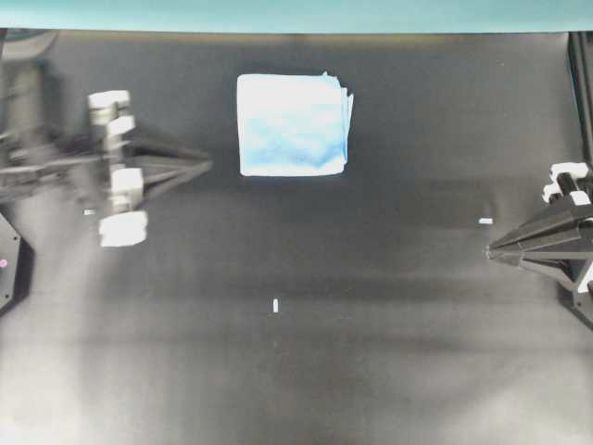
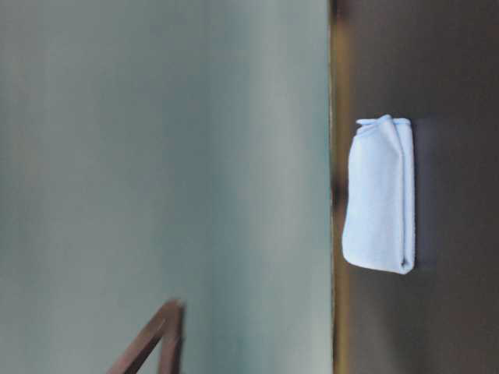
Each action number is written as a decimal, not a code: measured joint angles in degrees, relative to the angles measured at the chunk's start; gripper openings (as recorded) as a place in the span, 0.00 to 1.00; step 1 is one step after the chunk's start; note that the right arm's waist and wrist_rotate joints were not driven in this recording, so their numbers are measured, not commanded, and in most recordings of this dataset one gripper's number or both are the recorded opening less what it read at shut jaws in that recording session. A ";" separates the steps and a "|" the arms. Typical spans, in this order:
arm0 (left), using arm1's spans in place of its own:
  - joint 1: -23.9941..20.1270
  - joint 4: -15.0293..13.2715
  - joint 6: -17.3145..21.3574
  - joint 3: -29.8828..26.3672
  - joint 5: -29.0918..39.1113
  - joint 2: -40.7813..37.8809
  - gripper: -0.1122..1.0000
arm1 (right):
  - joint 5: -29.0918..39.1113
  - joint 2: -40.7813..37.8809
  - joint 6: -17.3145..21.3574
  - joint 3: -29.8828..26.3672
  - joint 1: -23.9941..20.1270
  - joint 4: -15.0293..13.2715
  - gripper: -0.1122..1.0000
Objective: Push a blue cloth with the left arm to wipe the desk.
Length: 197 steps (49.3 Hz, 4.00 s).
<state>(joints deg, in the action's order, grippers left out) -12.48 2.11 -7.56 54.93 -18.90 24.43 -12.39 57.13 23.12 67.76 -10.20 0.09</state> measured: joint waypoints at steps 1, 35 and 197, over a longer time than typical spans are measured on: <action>-0.62 0.00 0.18 -0.62 0.00 -1.23 0.43 | 0.00 0.00 0.00 -0.09 0.00 0.00 0.10; -11.07 0.09 9.40 -24.96 11.51 -36.91 0.89 | 0.35 0.09 0.00 -0.09 0.00 0.00 0.10; 40.78 0.09 0.88 4.04 12.04 -23.38 0.88 | 1.14 2.64 0.09 1.58 0.00 0.70 0.10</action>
<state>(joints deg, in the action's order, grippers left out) 28.30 2.20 -6.68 58.97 -6.86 1.05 -11.25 59.77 23.20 69.35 -10.20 0.79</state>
